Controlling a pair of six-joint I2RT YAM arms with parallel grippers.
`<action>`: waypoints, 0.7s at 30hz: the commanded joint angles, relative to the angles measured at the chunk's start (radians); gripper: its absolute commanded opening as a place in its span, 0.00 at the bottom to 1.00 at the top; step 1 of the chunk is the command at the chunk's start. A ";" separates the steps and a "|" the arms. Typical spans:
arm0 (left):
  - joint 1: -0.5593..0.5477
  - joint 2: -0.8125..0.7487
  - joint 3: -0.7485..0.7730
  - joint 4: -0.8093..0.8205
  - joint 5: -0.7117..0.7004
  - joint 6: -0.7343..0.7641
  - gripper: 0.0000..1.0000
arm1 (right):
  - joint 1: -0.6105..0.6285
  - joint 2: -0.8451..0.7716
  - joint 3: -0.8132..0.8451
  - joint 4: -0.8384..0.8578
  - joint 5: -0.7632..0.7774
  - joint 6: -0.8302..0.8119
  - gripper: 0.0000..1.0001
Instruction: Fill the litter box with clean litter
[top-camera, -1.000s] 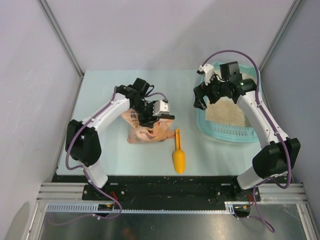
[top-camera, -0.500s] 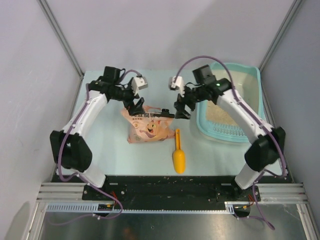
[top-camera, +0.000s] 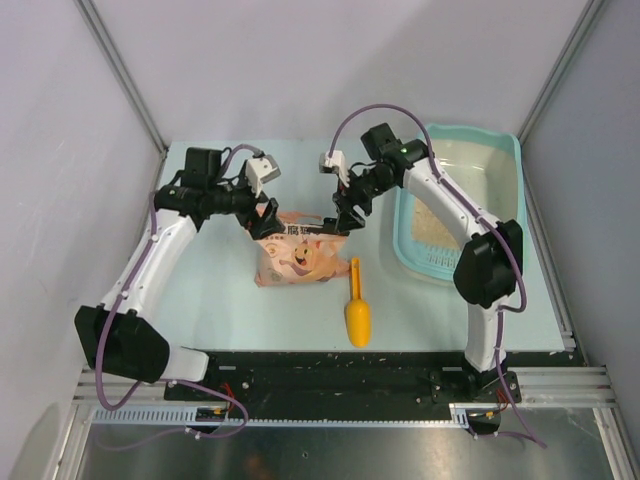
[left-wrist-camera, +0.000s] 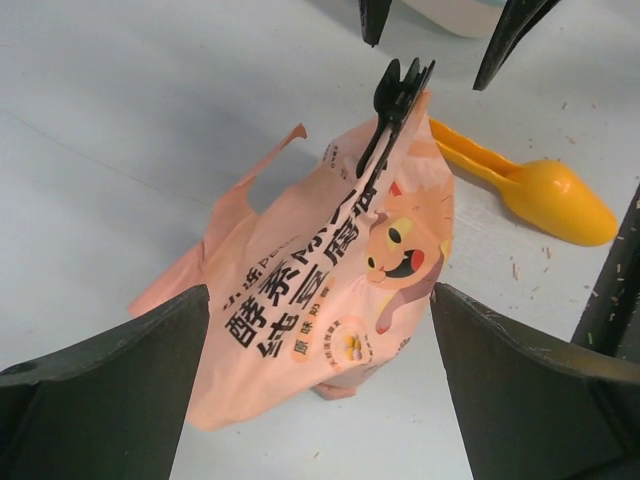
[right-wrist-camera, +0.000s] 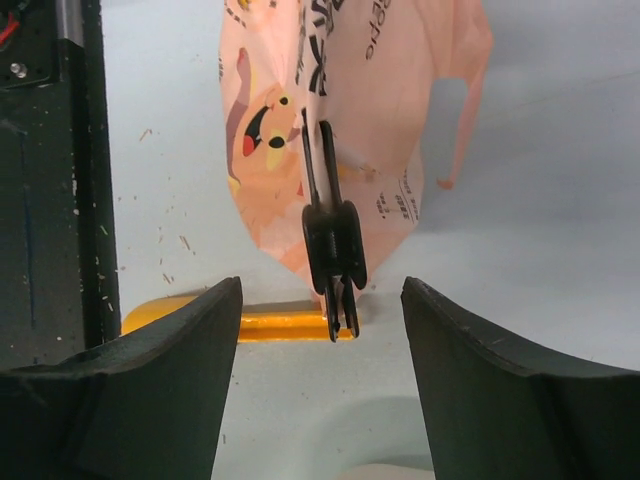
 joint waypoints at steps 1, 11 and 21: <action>0.006 -0.032 -0.020 0.023 0.052 -0.068 0.95 | 0.009 0.024 0.074 -0.075 -0.079 -0.050 0.69; 0.006 -0.053 -0.048 0.036 0.058 -0.085 0.94 | 0.039 0.046 0.066 -0.038 -0.033 -0.023 0.64; 0.006 -0.055 -0.059 0.050 0.060 -0.109 0.93 | 0.047 0.049 0.052 0.035 0.022 0.040 0.42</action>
